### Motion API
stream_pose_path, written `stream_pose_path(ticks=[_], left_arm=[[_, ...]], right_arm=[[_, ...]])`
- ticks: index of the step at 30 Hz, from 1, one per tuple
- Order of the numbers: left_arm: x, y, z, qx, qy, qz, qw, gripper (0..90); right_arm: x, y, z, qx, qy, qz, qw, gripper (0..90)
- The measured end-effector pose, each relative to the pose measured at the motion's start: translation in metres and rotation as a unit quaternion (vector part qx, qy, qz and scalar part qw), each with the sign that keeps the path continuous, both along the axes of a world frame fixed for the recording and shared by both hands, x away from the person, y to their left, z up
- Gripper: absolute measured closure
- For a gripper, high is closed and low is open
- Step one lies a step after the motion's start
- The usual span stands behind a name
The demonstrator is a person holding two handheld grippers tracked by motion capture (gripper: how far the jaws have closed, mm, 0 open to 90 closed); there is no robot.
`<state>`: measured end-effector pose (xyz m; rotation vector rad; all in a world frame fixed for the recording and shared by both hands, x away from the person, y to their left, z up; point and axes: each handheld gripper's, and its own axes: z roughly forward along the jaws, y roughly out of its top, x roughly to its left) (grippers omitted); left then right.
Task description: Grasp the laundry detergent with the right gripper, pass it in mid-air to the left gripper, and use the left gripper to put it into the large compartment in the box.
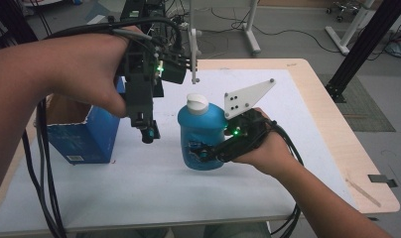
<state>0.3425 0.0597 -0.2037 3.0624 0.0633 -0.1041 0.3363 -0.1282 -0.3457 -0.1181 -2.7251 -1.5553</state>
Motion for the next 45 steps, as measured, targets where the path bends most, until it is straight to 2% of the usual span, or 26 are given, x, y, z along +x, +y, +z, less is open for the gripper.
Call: stream_pose_path(ticks=[18, 36, 39, 41, 45], left_arm=[[-0.002, -0.011, -0.005, 0.004, 0.003, -0.003, 1.0, 1.7], [-0.006, -0.019, -0.011, 0.015, -0.003, 0.008, 0.9999, 2.0], [-0.006, -0.02, -0.012, 0.019, -0.006, 0.009, 0.9998, 4.8], [-0.006, -0.02, -0.012, 0.021, -0.006, 0.01, 0.9997, 10.3], [-0.006, -0.021, -0.014, 0.026, -0.01, 0.011, 0.9996, 10.5]], right_arm=[[-0.001, 0.04, 0.004, 0.012, 0.006, 0.043, 0.999, 45.1], [0.001, 0.052, 0.008, 0.023, 0.014, 0.05, 0.9984, 45.2], [0.002, 0.053, 0.008, 0.021, 0.018, 0.05, 0.9984, 45.3], [0.002, 0.053, 0.007, 0.024, 0.016, 0.052, 0.9983, 45.3], [0.002, 0.053, 0.008, 0.023, 0.018, 0.052, 0.9982, 45.3]])
